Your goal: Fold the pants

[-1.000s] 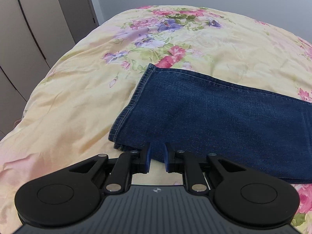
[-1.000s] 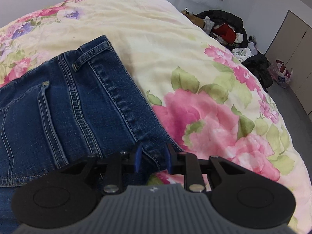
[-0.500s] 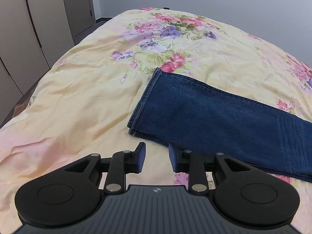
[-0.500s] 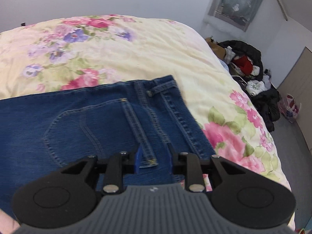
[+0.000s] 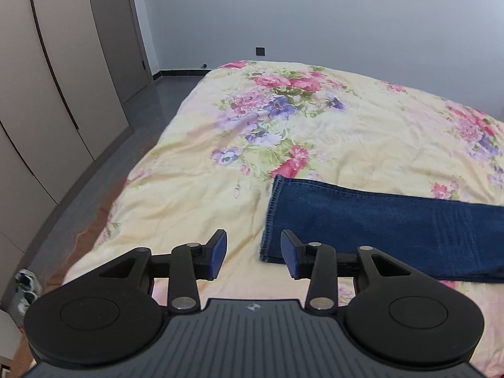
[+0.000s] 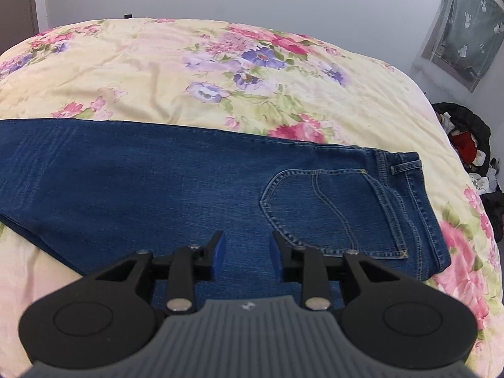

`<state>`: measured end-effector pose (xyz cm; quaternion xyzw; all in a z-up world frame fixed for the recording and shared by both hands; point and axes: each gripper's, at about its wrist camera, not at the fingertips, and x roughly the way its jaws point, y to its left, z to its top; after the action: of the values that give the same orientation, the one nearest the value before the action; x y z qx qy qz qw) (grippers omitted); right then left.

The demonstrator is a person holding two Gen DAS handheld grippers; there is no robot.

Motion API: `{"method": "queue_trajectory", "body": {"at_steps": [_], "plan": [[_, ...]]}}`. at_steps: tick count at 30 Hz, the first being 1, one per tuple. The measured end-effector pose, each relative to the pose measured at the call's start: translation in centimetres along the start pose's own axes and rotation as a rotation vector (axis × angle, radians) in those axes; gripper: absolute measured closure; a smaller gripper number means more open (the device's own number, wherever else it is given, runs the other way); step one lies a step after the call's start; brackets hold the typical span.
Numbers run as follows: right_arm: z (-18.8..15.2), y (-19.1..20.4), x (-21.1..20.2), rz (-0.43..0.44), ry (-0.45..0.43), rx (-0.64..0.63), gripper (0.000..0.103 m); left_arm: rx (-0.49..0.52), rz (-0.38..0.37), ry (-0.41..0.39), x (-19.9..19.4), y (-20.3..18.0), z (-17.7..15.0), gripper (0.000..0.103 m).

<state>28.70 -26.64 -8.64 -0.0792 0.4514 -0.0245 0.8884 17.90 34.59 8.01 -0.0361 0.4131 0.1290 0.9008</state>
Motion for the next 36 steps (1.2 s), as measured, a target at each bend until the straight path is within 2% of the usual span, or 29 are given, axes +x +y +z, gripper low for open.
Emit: {"method": "queue_trajectory", "body": {"at_steps": [2, 4, 10, 15, 19, 24, 26, 27, 28, 29, 33, 36], "plan": [[-0.5, 0.4, 0.4, 0.006, -0.007, 0.023, 0.078, -0.043, -0.039, 0.010, 1.5, -0.1, -0.8, 0.056], [-0.9, 0.7, 0.9, 0.022, -0.010, 0.053, 0.078, -0.106, -0.111, 0.025, 3.9, -0.2, -2.3, 0.054], [-1.6, 2.1, 1.7, 0.062, -0.047, 0.059, 0.078, -0.369, -0.325, 0.043, 10.8, -0.3, -7.0, 0.051], [-1.2, 2.7, 2.5, 0.072, -0.058, 0.022, 0.078, -0.614, -0.386, 0.037, 15.7, 1.2, -9.8, 0.050], [-0.9, 2.5, 3.2, 0.078, -0.062, 0.016, 0.080, -0.731, -0.396, 0.029, 18.3, 2.2, -11.2, 0.050], [-0.6, 2.1, 4.3, 0.077, -0.037, 0.011, 0.087, -0.770, -0.373, 0.040, 21.1, 2.4, -11.4, 0.052], [-0.3, 2.3, 4.6, 0.081, -0.032, 0.007, 0.087, -0.764, -0.357, 0.038, 21.8, 2.4, -11.3, 0.058], [0.0, 2.5, 4.6, 0.085, -0.033, 0.000, 0.087, -0.752, -0.336, 0.035, 22.1, 2.2, -11.1, 0.067], [0.2, 2.8, 4.7, 0.093, -0.032, -0.007, 0.087, -0.740, -0.319, 0.030, 22.3, 2.1, -11.0, 0.071], [0.6, 3.2, 4.8, 0.102, -0.030, -0.012, 0.087, -0.734, -0.309, 0.026, 22.4, 1.9, -10.8, 0.071], [2.3, 5.5, 5.5, 0.138, -0.024, -0.030, 0.087, -0.673, -0.276, 0.000, 22.4, 1.1, -10.2, 0.084], [4.0, 7.8, 6.5, 0.162, -0.023, -0.046, 0.087, -0.650, -0.259, 0.006, 22.5, 0.8, -10.1, 0.087]]}}
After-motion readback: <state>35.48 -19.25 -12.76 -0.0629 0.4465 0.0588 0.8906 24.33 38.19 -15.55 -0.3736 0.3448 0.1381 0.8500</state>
